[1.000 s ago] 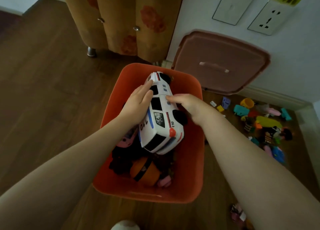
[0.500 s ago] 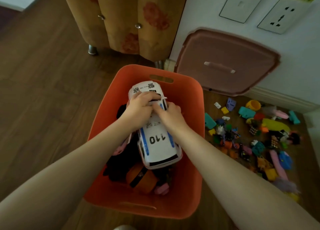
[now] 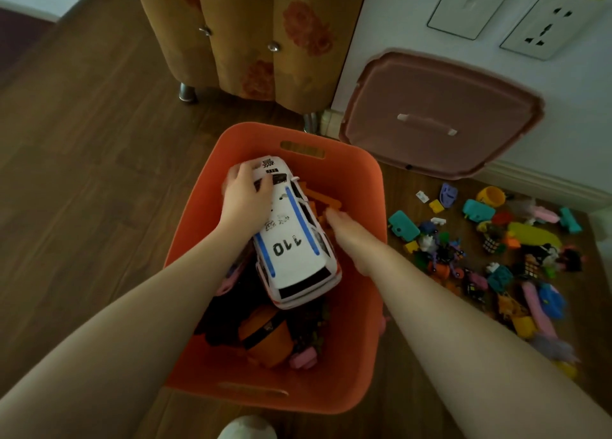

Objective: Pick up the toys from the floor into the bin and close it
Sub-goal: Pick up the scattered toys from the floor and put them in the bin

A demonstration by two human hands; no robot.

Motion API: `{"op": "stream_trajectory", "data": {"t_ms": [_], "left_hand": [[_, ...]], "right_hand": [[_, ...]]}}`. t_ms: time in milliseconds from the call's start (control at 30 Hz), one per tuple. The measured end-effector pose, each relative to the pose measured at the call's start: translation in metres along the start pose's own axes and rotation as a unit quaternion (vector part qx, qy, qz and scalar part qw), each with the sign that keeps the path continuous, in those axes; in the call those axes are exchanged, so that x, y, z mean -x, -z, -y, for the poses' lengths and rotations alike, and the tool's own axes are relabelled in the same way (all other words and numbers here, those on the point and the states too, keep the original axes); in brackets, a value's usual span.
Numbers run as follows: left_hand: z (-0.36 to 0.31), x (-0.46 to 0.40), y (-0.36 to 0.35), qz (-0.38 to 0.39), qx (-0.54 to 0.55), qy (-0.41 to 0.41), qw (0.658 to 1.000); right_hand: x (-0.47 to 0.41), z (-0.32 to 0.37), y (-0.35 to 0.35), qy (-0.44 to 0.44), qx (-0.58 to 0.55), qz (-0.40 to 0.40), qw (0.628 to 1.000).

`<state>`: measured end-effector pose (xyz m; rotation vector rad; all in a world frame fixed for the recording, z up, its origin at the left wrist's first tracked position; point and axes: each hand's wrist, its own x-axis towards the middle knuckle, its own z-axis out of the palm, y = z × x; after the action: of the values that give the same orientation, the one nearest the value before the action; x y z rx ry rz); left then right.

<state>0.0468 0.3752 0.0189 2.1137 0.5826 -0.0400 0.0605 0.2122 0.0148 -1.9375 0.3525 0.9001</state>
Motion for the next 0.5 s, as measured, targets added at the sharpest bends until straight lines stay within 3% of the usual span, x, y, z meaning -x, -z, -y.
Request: {"op": "stream_trajectory", "data": {"t_ms": [100, 200, 367, 500], "left_hand": [[0.005, 0.011, 0.006, 0.029, 0.096, 0.146, 0.984], [0.006, 0.023, 0.007, 0.063, 0.213, 0.266, 0.938], [0.017, 0.016, 0.021, 0.137, 0.318, 0.332, 0.877], [0.016, 0.021, 0.033, 0.175, 0.361, 0.287, 0.870]], "right_hand": [[0.000, -0.015, -0.005, -0.053, -0.043, -0.009, 0.998], [0.002, -0.012, -0.011, -0.092, -0.071, -0.004, 0.993], [0.004, -0.015, -0.007, -0.140, -0.121, 0.023, 0.982], [0.004, -0.015, -0.009, -0.105, -0.117, 0.074, 0.985]]}}
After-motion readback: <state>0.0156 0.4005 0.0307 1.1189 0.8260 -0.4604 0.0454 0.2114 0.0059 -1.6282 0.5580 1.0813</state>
